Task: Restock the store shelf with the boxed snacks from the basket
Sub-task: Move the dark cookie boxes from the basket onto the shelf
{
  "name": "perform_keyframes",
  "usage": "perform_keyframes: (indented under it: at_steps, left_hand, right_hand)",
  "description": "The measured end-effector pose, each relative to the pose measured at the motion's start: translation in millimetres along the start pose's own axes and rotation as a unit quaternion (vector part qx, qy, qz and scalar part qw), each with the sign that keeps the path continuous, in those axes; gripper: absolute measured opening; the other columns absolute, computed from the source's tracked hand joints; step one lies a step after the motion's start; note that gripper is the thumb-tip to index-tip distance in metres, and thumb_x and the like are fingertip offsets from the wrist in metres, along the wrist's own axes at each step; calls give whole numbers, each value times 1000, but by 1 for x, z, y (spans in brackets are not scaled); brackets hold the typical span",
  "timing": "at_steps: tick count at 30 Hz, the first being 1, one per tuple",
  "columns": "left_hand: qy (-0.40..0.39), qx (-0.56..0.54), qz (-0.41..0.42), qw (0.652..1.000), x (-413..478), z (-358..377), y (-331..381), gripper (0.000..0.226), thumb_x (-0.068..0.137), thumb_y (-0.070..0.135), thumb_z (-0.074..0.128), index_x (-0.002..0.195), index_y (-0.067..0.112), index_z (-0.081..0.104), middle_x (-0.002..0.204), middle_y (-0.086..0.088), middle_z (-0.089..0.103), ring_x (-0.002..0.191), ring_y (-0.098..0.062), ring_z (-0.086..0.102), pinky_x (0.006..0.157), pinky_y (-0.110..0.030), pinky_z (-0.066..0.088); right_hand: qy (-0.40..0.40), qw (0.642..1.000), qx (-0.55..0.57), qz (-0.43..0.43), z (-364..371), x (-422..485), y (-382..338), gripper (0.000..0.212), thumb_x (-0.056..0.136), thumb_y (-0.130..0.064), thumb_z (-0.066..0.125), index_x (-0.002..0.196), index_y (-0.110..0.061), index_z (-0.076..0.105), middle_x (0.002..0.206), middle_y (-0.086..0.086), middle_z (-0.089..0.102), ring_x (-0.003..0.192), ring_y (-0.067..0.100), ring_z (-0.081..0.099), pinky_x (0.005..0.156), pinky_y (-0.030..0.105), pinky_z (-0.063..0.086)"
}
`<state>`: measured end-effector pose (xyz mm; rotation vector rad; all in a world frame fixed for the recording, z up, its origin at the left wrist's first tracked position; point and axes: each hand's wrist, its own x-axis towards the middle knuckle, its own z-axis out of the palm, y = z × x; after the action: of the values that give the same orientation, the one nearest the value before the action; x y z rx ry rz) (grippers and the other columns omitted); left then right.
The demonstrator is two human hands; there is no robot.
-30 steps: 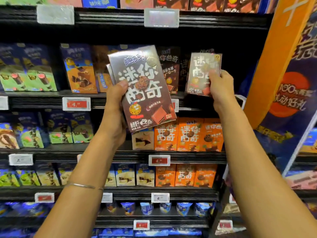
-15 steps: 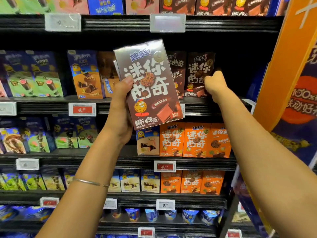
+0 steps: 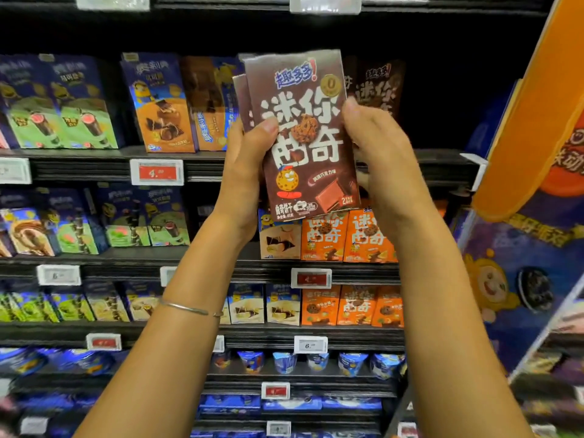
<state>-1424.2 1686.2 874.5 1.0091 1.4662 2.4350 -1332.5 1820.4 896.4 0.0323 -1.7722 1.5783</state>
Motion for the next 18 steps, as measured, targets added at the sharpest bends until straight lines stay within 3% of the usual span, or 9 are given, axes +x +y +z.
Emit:
perform_keyframes:
  at_steps: [2,4,7,9,11,14,18]
  left_hand:
    - [-16,7,-3,1000,-6,0,-4,96,74,52,72,153,5,44,144,-22,62,127,-40,64,106,-55,54]
    - [-24,14,0,1000,-15,-3,-11,100,77,56,79,156,9,39,147,-20,59,130,-39,63,110,-59,50]
    - [4,30,16,999,-31,-6,-16,122,68,83,76,161,17,32,151,-11,58,133,-32,62,109,-56,52]
    - [45,56,36,997,-37,-6,-21,120,68,90,66,161,24,30,147,-3,62,128,-25,67,101,-49,58]
    - [89,52,47,994,-39,-8,-26,102,80,81,66,159,27,30,144,0,64,124,-20,70,97,-45,61]
    - [113,44,36,992,-35,-14,-32,81,91,58,68,158,26,34,146,-2,62,126,-21,68,100,-50,60]
    - [115,90,27,989,-27,-22,-34,77,91,59,67,155,25,39,145,3,62,129,-18,65,107,-51,55]
  right_hand:
    - [-57,997,52,14,13,-23,-1,38,95,-35,68,128,-19,58,118,1,73,102,13,73,79,27,60]
    - [-55,995,78,9,18,-39,0,40,95,-26,69,131,-16,56,119,1,73,105,17,72,84,30,60]
    - [-52,994,100,10,15,-53,3,42,95,-26,69,133,-17,54,122,1,71,109,19,71,86,31,59]
    - [-52,992,113,25,15,-57,4,43,95,-27,69,134,-17,53,123,2,71,109,20,71,86,32,59]
    - [-48,990,130,38,16,-58,6,44,95,-26,69,135,-17,53,123,3,71,109,20,71,84,31,59]
    - [-34,984,161,68,18,-57,12,43,95,-30,68,135,-18,55,122,3,72,109,22,72,84,33,60]
    - [-1,978,182,98,0,-41,18,42,95,-35,67,132,-15,60,119,5,74,109,25,72,92,41,59]
